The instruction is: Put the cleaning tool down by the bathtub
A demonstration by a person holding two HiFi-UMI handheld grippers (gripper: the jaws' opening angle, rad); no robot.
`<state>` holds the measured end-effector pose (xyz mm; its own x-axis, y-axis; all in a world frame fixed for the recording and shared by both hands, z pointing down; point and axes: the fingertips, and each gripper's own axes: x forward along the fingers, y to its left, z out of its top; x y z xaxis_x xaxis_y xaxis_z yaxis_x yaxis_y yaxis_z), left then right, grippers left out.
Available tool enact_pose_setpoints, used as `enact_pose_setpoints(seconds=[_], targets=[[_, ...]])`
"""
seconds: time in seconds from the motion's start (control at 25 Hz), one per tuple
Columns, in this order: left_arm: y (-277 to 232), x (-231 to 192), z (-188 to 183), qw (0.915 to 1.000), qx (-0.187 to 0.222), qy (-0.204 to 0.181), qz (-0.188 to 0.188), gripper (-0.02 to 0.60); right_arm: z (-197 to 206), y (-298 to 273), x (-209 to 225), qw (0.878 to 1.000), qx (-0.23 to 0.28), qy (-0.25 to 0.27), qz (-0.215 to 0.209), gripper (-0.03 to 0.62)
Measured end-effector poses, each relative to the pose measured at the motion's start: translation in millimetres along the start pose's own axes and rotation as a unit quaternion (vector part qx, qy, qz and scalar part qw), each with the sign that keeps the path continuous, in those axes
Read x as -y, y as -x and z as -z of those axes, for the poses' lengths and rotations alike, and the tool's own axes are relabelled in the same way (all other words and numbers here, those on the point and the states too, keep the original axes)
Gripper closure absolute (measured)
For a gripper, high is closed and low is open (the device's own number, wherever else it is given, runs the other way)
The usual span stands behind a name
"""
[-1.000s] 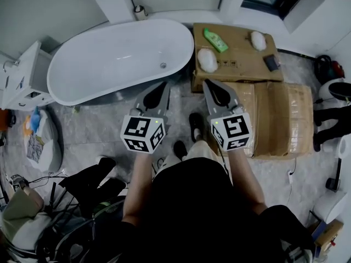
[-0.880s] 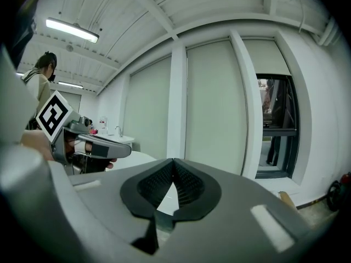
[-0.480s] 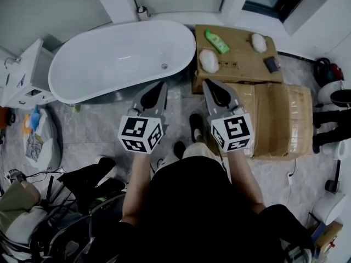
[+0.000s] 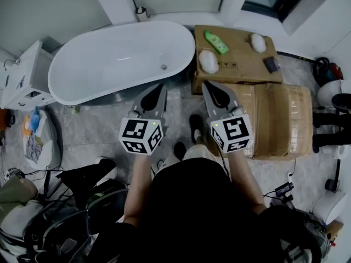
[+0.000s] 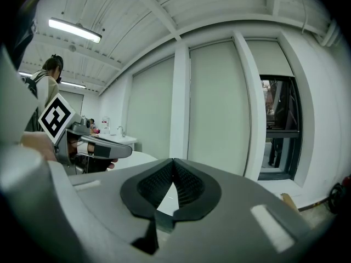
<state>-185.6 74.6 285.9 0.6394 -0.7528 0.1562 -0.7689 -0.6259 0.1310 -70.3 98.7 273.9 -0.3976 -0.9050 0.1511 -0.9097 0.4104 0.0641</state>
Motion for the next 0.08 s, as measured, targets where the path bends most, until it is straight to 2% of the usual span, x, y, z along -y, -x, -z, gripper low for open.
enact_pose_setpoints(seconds=[0.08], targets=[[-3.7,-7.5,-0.9,1.0,0.001,-0.001,-0.001,0.583,0.8,-7.6,-0.3,1.0,-0.001,0.0,0.0,0.586]])
